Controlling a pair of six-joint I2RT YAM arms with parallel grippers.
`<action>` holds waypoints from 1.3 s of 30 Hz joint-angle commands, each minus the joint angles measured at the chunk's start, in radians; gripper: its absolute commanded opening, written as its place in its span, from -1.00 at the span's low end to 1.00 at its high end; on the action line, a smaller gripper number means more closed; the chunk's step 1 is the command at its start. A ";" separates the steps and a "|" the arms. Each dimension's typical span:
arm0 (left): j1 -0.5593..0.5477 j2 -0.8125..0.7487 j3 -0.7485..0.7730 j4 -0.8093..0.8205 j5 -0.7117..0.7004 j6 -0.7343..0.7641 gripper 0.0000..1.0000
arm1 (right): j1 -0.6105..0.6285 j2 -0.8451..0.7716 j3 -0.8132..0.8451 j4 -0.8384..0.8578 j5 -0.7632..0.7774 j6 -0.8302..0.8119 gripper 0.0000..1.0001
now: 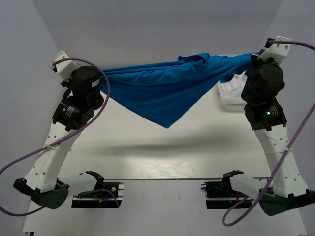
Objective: Fold and stack the t-shirts
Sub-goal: Flatten out the tshirt
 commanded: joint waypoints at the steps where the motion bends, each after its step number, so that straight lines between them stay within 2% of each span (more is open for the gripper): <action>1: 0.010 -0.090 0.043 0.031 -0.119 0.071 -1.00 | -0.024 -0.097 0.030 0.081 0.068 -0.066 -1.00; 5: 0.010 -0.161 0.020 0.112 -0.094 0.132 -1.00 | -0.022 -0.160 0.037 0.058 0.027 -0.081 -1.00; 15: 0.001 -0.204 0.020 0.042 -0.011 0.097 -1.00 | -0.022 -0.223 0.020 -0.075 -0.157 0.035 -1.00; 18: 0.001 -0.175 0.006 0.023 0.045 0.071 -1.00 | -0.020 -0.217 -0.018 -0.081 -0.197 0.095 -1.00; 22: 0.010 -0.129 -0.068 0.032 0.269 0.062 -1.00 | -0.019 -0.195 -0.155 -0.046 -0.351 0.175 -1.00; 26: 0.019 0.002 -0.135 -0.009 0.329 -0.019 -1.00 | -0.022 -0.140 -0.271 -0.039 -0.419 0.239 -1.00; 29: 0.048 0.199 -0.155 -0.047 0.390 -0.093 -1.00 | -0.020 -0.064 -0.390 0.036 -0.447 0.256 -1.00; 30: 0.048 0.200 -0.155 -0.047 0.390 -0.093 -1.00 | -0.022 -0.051 -0.391 0.044 -0.450 0.256 -1.00; 31: 0.066 0.268 -0.165 -0.047 0.422 -0.104 -1.00 | -0.022 -0.021 -0.424 0.056 -0.453 0.256 -1.00; 35: 0.126 0.394 -0.179 0.003 0.458 -0.121 -1.00 | -0.027 0.093 -0.431 0.087 -0.450 0.256 -1.00; 39: 0.185 0.529 -0.127 0.048 0.485 -0.084 -1.00 | -0.037 0.254 -0.347 0.122 -0.471 0.219 -1.00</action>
